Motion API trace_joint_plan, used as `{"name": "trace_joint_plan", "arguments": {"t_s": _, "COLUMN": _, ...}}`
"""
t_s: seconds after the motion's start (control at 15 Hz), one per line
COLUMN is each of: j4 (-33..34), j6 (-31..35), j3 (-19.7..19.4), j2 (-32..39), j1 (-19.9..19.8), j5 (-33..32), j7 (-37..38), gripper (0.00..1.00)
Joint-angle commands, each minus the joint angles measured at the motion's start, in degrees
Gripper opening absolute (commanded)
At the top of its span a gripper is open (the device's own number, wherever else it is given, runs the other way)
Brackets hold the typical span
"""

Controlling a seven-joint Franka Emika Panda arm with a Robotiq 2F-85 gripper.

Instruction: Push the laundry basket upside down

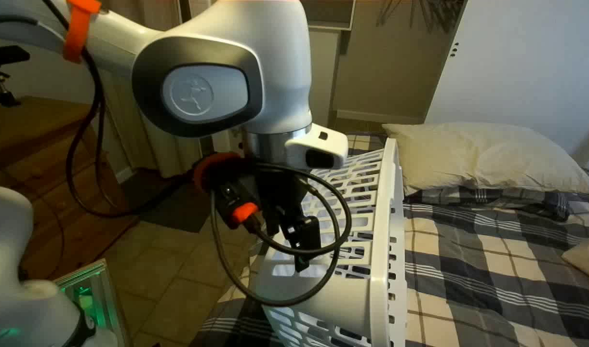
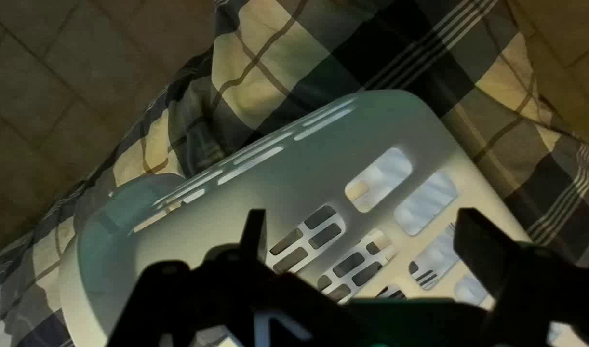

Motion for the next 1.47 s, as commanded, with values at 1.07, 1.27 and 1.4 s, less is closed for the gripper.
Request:
{"name": "trace_joint_plan", "arguments": {"t_s": 1.07, "j4": -16.57, "j6": 19.77, "j3": 13.45, "j2": -7.15, "j1": 9.56, "j5": -7.71, "j7": -0.03, "gripper": 1.00}}
{"name": "trace_joint_plan", "arguments": {"t_s": 1.27, "j4": -15.57, "j6": 25.61, "j3": 15.22, "j2": -2.77, "j1": 10.46, "j5": -9.24, "j7": -0.66, "gripper": 0.74}}
{"name": "trace_joint_plan", "arguments": {"t_s": 1.4, "j4": -15.61, "j6": 32.25, "j3": 16.61, "j2": 0.55, "j1": 9.24, "j5": -12.80, "j7": -0.12, "gripper": 0.59}}
